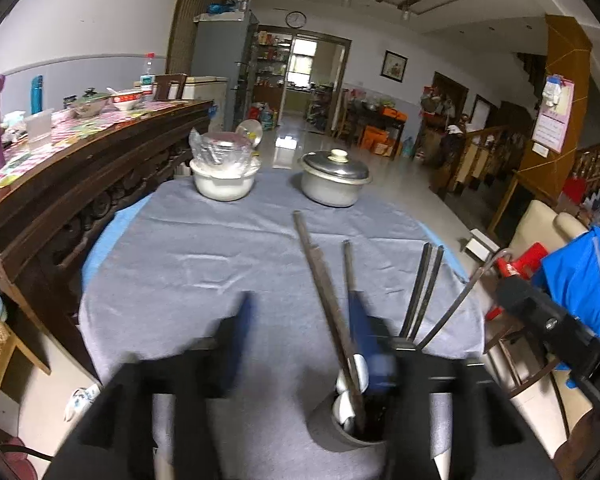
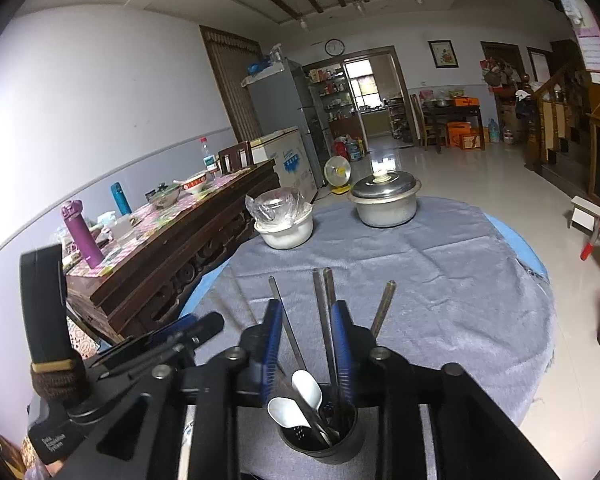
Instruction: Organize utensils
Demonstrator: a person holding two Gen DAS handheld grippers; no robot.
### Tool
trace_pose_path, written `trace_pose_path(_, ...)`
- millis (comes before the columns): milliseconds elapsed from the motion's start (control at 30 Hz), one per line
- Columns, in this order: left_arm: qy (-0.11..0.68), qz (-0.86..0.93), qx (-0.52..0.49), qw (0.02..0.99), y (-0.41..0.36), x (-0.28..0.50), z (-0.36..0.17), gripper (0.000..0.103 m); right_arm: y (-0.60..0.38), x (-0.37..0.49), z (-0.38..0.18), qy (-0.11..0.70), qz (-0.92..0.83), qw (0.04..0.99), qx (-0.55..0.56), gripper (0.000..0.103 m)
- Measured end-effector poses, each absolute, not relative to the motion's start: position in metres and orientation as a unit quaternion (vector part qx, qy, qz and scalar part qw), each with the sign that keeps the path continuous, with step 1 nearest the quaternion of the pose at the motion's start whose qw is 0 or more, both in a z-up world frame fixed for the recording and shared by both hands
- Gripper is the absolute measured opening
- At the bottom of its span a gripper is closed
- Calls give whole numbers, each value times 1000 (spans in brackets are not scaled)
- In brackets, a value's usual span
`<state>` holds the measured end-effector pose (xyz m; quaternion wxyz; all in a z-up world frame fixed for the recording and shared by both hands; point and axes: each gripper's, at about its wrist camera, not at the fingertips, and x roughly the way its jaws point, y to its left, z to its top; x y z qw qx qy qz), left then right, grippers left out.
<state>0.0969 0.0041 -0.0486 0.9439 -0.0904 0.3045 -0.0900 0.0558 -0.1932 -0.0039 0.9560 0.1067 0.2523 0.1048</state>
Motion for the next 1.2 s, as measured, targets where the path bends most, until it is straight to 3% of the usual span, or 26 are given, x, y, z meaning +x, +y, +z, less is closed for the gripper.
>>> trace_pose_path(100, 288, -50, -66, 954, 7, 86, -44, 67, -196, 51, -3, 251, 98, 957, 107, 29)
trace_pose_path(167, 284, -26, -27, 958, 4, 80, -42, 80, -198, 48, -4, 253, 92, 957, 110, 29)
trace_pose_path(533, 266, 21, 45, 963, 2, 44, -32, 87, -195, 17, -19, 274, 78, 953, 103, 32)
trace_pose_path(600, 263, 21, 42, 964, 5, 37, -29, 88, -196, 9, -19, 272, 74, 954, 103, 49)
trace_pose_path(667, 258, 26, 44, 965, 8, 30, -26, 88, -196, 0, -19, 266, 72, 956, 103, 55)
trace_pose_path(1200, 249, 31, 37, 967, 14, 11, -16, 93, -186, -13, -32, 295, 67, 947, 106, 56)
